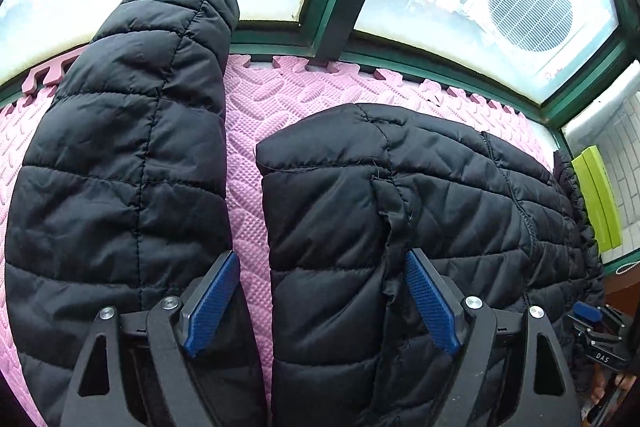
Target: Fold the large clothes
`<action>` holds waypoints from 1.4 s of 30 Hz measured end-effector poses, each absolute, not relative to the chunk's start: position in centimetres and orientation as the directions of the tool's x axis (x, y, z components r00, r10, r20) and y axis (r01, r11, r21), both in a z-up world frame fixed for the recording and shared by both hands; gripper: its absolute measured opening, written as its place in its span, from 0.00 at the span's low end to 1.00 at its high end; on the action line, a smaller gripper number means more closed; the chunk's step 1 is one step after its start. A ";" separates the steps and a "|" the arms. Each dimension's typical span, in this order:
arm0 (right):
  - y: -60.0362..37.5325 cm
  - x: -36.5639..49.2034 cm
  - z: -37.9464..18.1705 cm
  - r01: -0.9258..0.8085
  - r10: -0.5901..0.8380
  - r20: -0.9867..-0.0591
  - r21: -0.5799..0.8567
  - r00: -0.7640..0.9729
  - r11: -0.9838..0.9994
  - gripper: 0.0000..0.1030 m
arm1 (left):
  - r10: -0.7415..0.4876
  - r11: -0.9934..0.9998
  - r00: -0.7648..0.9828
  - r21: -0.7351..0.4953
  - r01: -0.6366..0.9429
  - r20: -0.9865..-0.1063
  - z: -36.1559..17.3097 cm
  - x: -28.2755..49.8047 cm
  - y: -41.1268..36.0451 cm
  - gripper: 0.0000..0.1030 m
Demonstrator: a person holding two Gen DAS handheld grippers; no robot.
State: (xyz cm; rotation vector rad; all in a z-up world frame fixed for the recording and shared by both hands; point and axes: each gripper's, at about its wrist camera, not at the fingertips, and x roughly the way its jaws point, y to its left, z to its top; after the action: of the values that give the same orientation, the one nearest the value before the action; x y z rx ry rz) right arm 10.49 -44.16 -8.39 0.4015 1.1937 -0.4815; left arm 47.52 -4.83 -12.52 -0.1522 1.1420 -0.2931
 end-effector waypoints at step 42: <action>-40.8 3.8 -10.2 0.507 -0.125 -0.913 0.098 0.388 0.857 0.77 | -0.102 0.992 0.631 -0.031 0.123 -0.769 2.4 30.9 6.2 0.71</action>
State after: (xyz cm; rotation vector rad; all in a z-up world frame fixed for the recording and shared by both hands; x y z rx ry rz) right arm 3.76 -40.83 -10.24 0.3930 1.1052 -0.4151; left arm 30.93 6.17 2.36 0.0252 0.8790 -0.1287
